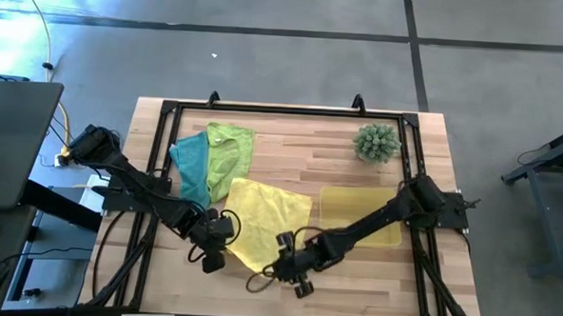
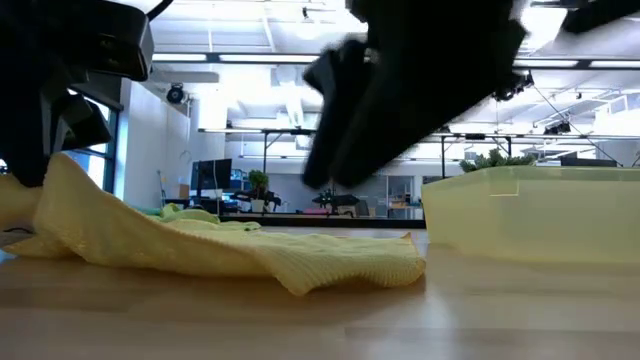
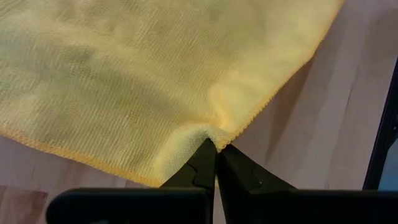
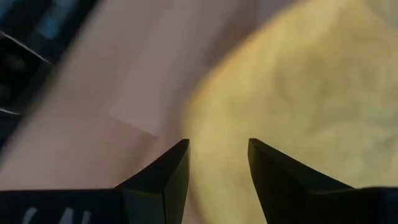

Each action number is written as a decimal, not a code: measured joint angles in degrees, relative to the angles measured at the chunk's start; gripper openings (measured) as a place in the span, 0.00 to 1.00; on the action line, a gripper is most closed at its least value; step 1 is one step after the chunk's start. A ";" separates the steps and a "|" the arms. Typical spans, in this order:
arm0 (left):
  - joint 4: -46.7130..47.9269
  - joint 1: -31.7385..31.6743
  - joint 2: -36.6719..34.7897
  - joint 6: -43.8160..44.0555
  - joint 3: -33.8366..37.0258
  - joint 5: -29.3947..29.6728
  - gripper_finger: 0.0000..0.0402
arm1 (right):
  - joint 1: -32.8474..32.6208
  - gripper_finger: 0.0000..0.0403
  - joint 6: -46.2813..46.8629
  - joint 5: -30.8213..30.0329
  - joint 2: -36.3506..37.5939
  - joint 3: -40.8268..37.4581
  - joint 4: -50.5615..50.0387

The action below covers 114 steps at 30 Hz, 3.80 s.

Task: Roll microfiber towels into tight, uniform cylinder then place into a basket
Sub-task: Fold the yellow microfiber towel

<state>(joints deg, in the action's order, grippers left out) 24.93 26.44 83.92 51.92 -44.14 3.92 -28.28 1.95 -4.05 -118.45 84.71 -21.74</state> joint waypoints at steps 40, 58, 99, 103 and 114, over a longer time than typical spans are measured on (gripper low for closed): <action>-15.89 11.32 0.00 15.09 0.02 -0.71 0.00 | -4.73 0.01 7.00 -4.83 -6.41 12.37 -10.47; -13.86 12.81 3.74 20.60 0.02 2.93 0.00 | -4.18 0.00 12.37 -9.76 -6.41 15.71 -26.45; 15.45 -5.07 1.24 -8.95 -3.92 16.06 0.00 | 12.97 0.00 12.91 -7.15 8.83 -15.19 3.38; 15.61 -5.18 2.16 -8.63 -3.91 16.68 0.00 | 14.26 0.00 12.59 -6.52 8.55 -17.09 5.89; 21.38 -7.79 2.58 -8.58 -3.85 16.43 0.00 | 16.42 0.02 8.52 -6.62 8.32 -17.27 6.87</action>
<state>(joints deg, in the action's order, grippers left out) 46.31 18.64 86.50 43.34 -47.99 20.35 -11.86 10.48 -10.68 -110.13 67.44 -14.88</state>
